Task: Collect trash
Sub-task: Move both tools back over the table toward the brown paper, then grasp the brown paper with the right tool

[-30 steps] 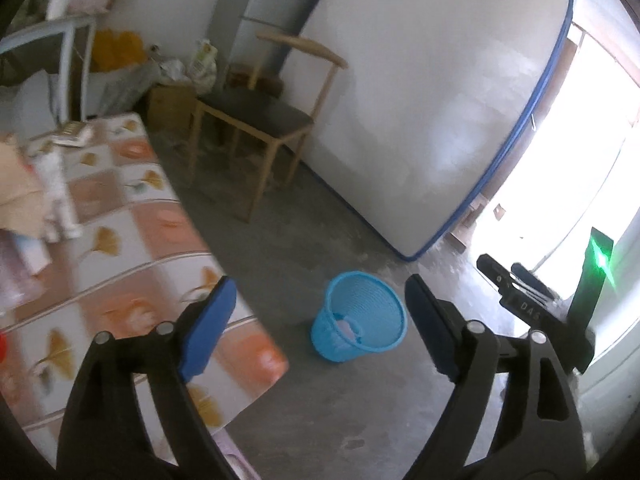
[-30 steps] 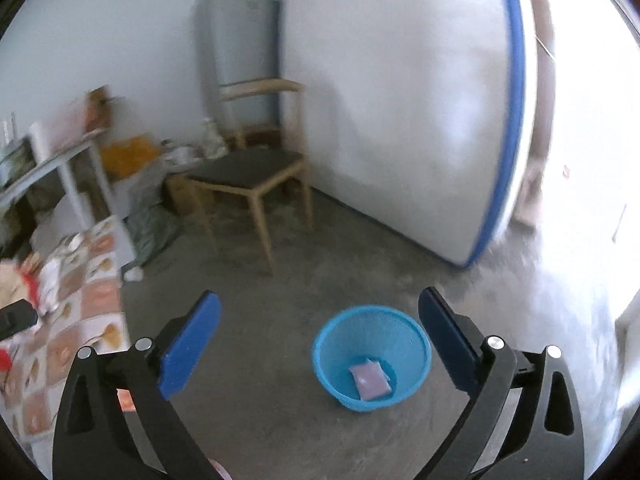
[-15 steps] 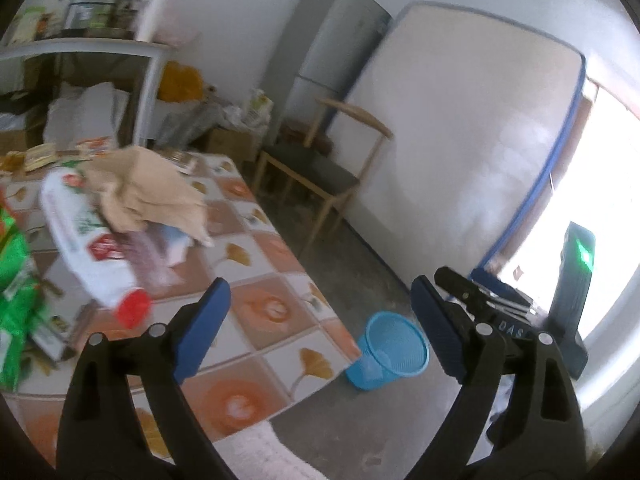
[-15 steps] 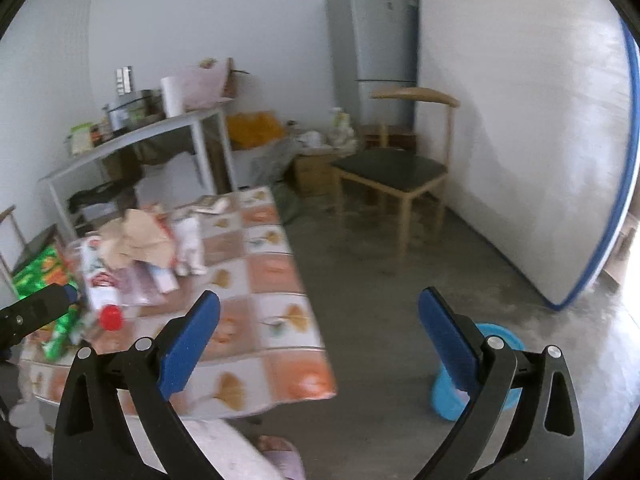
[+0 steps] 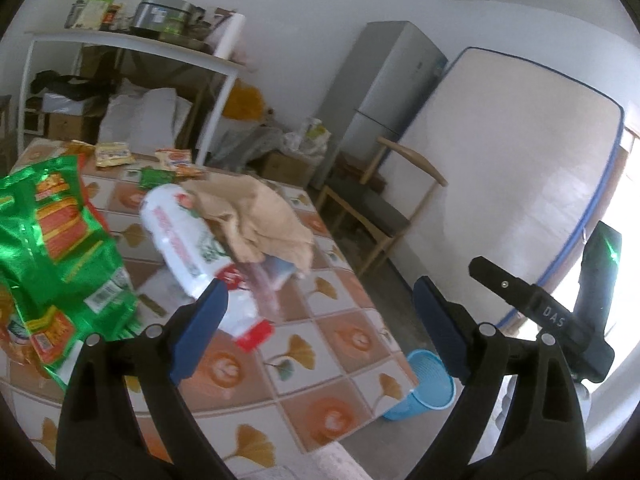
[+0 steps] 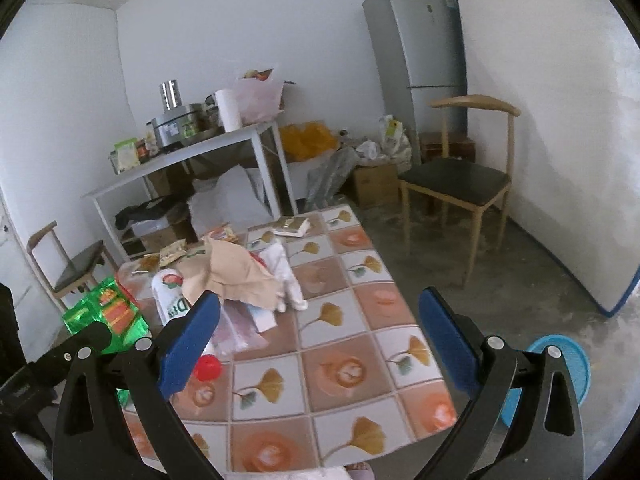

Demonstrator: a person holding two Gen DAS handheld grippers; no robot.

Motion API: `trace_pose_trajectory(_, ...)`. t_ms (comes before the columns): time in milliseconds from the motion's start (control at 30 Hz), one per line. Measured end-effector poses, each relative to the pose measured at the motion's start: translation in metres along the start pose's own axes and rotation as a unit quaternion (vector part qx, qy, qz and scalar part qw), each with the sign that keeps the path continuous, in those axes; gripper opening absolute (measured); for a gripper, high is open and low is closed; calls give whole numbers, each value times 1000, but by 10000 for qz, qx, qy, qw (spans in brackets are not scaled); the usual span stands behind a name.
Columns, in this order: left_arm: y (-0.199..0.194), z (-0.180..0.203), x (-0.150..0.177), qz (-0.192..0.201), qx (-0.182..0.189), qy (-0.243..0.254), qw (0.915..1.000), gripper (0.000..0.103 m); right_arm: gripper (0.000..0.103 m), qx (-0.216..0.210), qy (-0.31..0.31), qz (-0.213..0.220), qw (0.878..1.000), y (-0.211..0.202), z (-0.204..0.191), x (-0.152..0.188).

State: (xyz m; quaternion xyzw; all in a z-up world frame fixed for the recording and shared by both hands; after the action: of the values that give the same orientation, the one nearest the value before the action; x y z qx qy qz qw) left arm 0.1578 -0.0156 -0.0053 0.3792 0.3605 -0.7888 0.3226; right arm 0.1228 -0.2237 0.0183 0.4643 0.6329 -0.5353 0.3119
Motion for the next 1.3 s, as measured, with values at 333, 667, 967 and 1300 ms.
trace_pose_trajectory(333,15,-25,0,-19,-344,218,9992,90,96,-210,129,-286,9993,34,-9,7)
trace_pose_trajectory(667,17,-36,14,-136,-246,414,9987,90,96,-287,264,-640,9972,53,-7,31)
trace_pose_trajectory(967,39,-43,14,-322,-235,455,9982,83,96,-437,492,-954,9933,83,5,52)
trace_pose_trajectory(1300,73,-48,-23,-350,-598,907,9935,58,93,-1168,377,-937,9880,127,-14,26)
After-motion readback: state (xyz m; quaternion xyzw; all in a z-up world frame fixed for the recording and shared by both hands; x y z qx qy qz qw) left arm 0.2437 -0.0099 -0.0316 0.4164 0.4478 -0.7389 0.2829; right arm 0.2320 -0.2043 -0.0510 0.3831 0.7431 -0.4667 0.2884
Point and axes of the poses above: each gripper's, at about its wrist camera, not at the fingertips, and y roughly the way its jaws point, z to its right, x to its underside, the point moved 9 cm from there along y, roughly the way its jaws point, and after that the axes turned 7 degrees about z, right-handed, at the moved point
